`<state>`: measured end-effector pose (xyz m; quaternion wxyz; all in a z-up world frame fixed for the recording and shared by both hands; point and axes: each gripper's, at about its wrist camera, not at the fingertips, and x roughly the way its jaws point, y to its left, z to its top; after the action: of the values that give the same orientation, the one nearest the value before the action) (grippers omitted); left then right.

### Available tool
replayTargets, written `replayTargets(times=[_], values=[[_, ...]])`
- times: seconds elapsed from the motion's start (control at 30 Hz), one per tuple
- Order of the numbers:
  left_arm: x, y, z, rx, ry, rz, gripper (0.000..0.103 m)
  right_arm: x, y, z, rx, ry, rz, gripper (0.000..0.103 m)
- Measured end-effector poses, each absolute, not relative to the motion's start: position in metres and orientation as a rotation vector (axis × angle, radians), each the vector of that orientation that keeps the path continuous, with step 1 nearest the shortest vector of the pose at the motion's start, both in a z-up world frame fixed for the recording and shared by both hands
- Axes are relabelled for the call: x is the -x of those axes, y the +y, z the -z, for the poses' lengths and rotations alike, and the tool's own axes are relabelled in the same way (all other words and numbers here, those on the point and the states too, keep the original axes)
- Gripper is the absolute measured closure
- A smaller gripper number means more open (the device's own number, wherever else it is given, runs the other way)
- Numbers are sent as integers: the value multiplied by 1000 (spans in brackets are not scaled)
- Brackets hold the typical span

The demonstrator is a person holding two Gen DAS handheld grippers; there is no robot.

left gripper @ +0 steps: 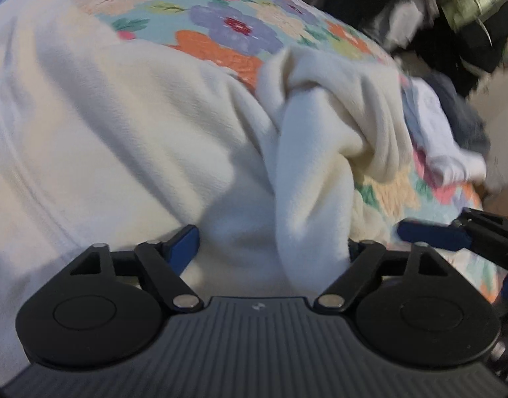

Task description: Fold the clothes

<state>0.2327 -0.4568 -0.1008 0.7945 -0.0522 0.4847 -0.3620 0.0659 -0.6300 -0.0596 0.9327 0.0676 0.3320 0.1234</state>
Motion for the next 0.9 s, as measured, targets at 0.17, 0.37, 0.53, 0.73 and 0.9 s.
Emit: replayTargets(times=[0.17,0.37,0.53,0.73,0.9], values=[[-241,-444,104,175,1050,740,47,-70,-653,53,-141,654,-98,38],[-248,-443,109,197,1060,723,48,-91,-673,66,-16,672,97,35],[-249,-446,111,182,1059,734,47,-134,-667,90,122,714,62,57],[-253,-446,112,209,1062,747,44,-141,-695,29,49,505,164,79],[-254,-446,112,219,1057,760,40,-135,-684,-29,164,441,243,79]])
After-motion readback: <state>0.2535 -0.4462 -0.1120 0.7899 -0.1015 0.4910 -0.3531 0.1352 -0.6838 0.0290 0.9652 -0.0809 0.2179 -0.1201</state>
